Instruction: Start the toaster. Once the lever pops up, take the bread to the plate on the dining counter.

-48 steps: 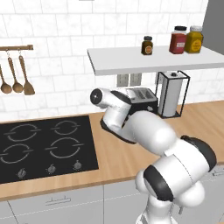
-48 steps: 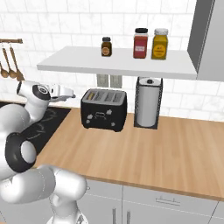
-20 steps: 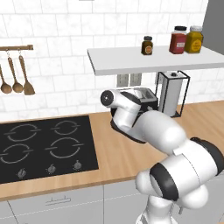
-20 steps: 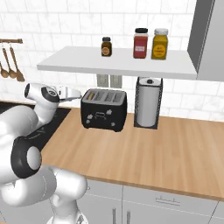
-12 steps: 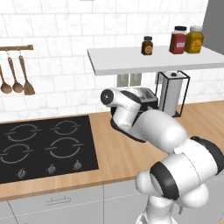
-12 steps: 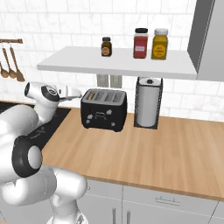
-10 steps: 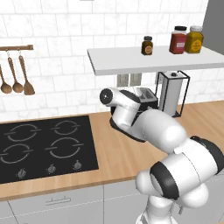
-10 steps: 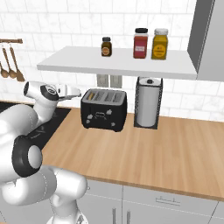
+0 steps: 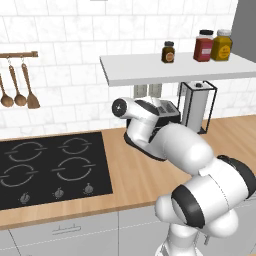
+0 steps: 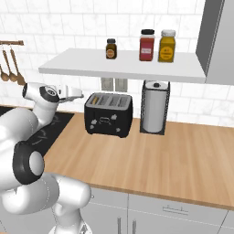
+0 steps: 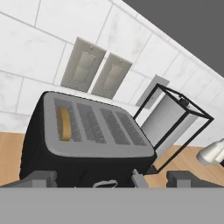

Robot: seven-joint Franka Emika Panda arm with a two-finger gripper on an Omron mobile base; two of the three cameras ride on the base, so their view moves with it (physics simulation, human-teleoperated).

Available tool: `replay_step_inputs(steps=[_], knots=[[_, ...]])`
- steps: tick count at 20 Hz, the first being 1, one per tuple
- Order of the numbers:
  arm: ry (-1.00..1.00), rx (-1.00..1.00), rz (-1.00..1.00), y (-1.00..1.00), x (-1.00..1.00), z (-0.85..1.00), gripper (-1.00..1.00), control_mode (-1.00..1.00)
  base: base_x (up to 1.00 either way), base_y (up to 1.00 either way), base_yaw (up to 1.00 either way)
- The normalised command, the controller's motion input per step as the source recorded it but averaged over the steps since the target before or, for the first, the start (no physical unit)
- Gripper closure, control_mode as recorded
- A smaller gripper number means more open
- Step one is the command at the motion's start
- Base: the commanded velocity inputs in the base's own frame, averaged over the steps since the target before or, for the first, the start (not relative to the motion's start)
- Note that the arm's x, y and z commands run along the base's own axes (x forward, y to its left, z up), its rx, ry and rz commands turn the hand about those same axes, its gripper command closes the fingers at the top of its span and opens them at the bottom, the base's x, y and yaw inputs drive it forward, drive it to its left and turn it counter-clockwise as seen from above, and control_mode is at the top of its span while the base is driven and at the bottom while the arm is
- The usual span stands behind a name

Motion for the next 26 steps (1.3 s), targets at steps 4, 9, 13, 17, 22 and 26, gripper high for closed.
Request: replay_step_inputs(steps=[4,9,13,17,22,26], knots=[[0.0,0.0,0.0,0.0,0.0,0.0,-1.0,-1.0,0.0,0.0,0.0],[-0.01,0.0,0.0,0.0,0.0,0.0,-1.0,-1.0,0.0,0.0,0.0],[0.0,0.0,0.0,0.0,0.0,0.0,-1.0,-1.0,0.0,0.0,0.0],[0.0,0.0,0.0,0.0,0.0,0.0,-1.0,-1.0,0.0,0.0,0.0],[0.0,0.0,0.0,0.0,0.0,0.0,-1.0,-1.0,0.0,0.0,0.0],[0.0,0.0,0.0,0.0,0.0,0.0,-1.0,-1.0,0.0,0.0,0.0]])
